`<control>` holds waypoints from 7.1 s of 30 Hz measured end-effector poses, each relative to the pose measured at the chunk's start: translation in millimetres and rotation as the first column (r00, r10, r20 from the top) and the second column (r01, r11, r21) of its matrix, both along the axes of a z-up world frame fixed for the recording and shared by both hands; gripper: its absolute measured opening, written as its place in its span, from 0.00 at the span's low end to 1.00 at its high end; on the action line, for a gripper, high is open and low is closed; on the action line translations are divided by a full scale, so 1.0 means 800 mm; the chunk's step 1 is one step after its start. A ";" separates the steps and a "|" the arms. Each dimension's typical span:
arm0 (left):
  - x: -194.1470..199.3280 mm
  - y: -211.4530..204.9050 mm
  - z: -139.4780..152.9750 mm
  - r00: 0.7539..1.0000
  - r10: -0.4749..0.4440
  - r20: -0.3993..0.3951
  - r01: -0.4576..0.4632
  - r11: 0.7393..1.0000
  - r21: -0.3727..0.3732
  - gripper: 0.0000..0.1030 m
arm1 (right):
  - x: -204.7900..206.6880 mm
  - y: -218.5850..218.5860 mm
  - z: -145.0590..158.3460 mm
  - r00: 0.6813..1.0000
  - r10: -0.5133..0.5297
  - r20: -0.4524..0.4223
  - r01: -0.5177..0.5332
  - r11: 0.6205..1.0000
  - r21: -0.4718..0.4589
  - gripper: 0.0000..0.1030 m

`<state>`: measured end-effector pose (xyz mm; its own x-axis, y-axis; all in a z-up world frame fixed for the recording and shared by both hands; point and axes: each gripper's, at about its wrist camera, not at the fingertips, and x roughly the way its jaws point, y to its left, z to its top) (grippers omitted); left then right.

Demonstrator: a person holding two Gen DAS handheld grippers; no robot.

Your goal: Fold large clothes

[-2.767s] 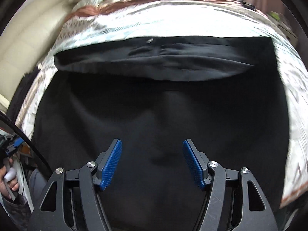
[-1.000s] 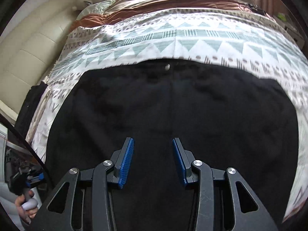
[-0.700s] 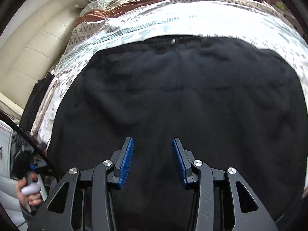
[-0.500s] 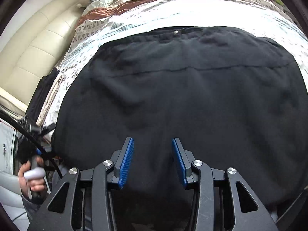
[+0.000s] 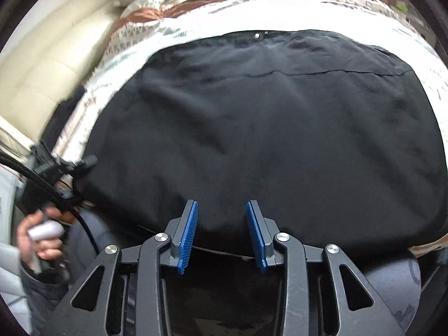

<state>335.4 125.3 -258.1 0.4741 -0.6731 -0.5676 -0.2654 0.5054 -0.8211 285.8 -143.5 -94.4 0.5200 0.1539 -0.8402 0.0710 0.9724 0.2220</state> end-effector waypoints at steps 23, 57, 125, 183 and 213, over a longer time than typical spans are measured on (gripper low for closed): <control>0.028 -0.037 0.092 0.967 -0.034 0.252 0.067 0.990 -0.123 0.19 | 0.085 -0.053 -0.034 0.991 -0.136 0.015 0.132 0.978 0.163 0.24; 0.131 -0.307 0.245 0.808 -0.409 0.425 0.460 0.888 -0.021 0.18 | -0.088 -0.217 0.045 0.932 -0.302 0.201 0.215 0.906 0.365 0.51; 0.115 -0.350 0.099 0.858 -0.512 0.043 0.468 0.814 0.345 0.56 | -0.167 -0.354 -0.076 0.837 -0.531 0.130 0.358 0.713 0.603 0.05; 0.275 -0.394 0.069 0.914 -0.404 0.047 0.360 0.857 0.370 0.60 | 0.032 -0.494 -0.056 0.993 -0.114 0.025 0.071 0.757 0.650 0.78; 0.245 -0.345 0.190 0.900 -0.351 0.257 0.247 0.899 0.362 0.25 | 0.016 -0.358 0.112 0.962 0.031 0.271 -0.154 0.882 0.446 0.12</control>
<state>531.1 -150.4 -105.8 0.4639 -0.6228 -0.6300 0.1798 0.7626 -0.6214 298.7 -429.8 -4.9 0.6658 0.5474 -0.5070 -0.1318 0.7551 0.6422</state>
